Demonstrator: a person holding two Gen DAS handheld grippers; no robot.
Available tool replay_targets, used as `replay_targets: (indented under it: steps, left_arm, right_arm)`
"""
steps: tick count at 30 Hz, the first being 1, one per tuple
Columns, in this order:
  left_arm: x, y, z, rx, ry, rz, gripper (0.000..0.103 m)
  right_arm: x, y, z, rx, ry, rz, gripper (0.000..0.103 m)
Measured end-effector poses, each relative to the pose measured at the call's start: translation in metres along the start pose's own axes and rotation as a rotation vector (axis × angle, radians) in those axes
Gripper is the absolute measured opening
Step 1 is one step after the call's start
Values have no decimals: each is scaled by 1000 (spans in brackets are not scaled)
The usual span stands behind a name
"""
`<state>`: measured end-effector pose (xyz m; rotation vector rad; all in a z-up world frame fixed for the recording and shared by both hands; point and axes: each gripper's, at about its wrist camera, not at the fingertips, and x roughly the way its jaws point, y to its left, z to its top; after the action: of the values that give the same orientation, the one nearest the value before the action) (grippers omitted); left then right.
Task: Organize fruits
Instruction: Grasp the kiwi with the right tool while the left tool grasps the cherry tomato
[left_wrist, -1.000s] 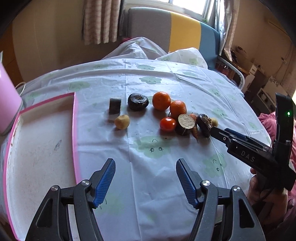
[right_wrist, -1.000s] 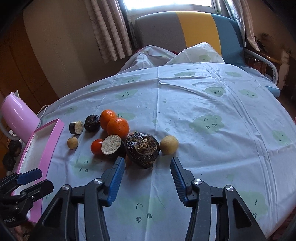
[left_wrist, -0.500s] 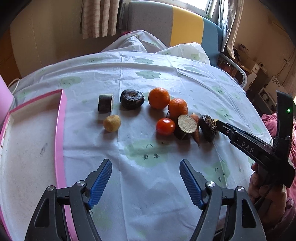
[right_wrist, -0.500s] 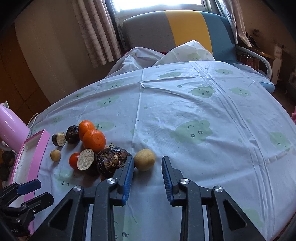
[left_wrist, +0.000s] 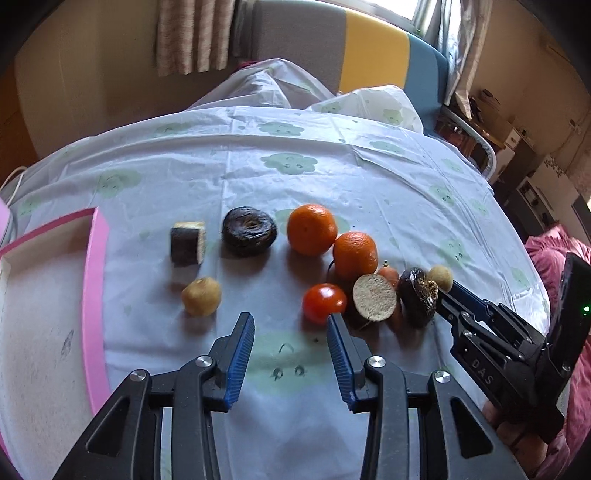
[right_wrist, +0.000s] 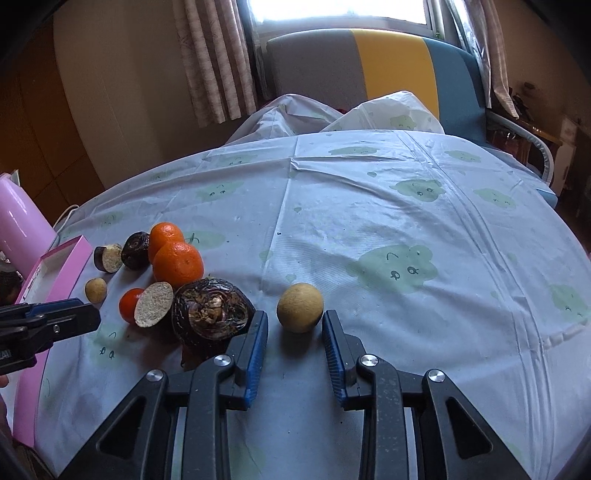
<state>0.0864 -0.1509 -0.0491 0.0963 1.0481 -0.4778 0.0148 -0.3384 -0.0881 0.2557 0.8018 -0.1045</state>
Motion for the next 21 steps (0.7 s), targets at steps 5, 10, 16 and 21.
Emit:
replay_targets:
  steps: [5, 10, 16, 21]
  left_arm:
    - [17, -11, 4, 51, 17, -18, 41]
    - [27, -11, 8, 50, 18, -19, 40]
    - [30, -8, 4, 34, 7, -44, 28]
    - [16, -9, -3, 32, -18, -40, 28]
  right_arm:
    - [0, -3, 0, 15, -6, 16, 32]
    - [0, 1, 2, 6, -3, -18, 41]
    - [2, 0, 4, 10, -9, -34, 34]
    - [3, -4, 4, 27, -8, -24, 26]
